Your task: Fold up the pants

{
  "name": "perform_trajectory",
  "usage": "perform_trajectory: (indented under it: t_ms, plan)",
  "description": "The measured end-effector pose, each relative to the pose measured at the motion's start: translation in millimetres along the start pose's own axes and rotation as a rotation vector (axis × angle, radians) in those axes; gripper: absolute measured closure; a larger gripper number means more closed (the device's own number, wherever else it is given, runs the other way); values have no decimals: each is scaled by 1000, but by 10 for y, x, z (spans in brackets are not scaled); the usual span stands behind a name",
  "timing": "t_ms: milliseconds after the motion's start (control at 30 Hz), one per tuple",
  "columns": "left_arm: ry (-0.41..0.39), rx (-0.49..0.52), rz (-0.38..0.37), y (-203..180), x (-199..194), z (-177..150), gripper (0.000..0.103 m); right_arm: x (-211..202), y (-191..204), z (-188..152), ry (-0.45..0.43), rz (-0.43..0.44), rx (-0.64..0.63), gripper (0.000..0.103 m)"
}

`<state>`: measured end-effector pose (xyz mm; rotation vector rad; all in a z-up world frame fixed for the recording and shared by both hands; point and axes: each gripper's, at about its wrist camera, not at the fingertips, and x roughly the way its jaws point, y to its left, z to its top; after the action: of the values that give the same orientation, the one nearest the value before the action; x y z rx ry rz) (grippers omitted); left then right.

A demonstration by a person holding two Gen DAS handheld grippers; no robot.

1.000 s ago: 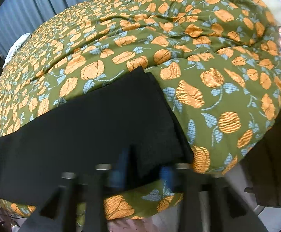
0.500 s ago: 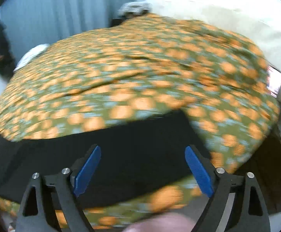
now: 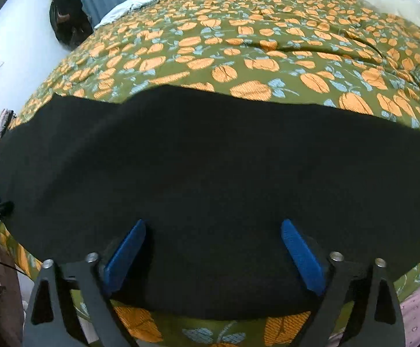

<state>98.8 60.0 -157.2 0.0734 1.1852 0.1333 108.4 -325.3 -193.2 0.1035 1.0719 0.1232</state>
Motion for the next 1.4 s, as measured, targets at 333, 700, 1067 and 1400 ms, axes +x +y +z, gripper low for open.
perform_trajectory:
  t_ms: [333, 700, 1067, 1400]
  plan:
    - [-97, 6, -64, -186, -277, 279, 22, 18, -6, -73, -21, 5, -10, 0]
    - [-83, 16, -47, -385, 31, 615, 21, 30, -21, -41, -35, 12, -8, 0]
    - [-43, -4, 13, -304, 335, 546, 4, 1, -12, -36, -46, 19, -1, 0]
    - [-40, -10, 30, -315, 350, 556, 2, -191, -569, 143, -82, 58, 176, 0]
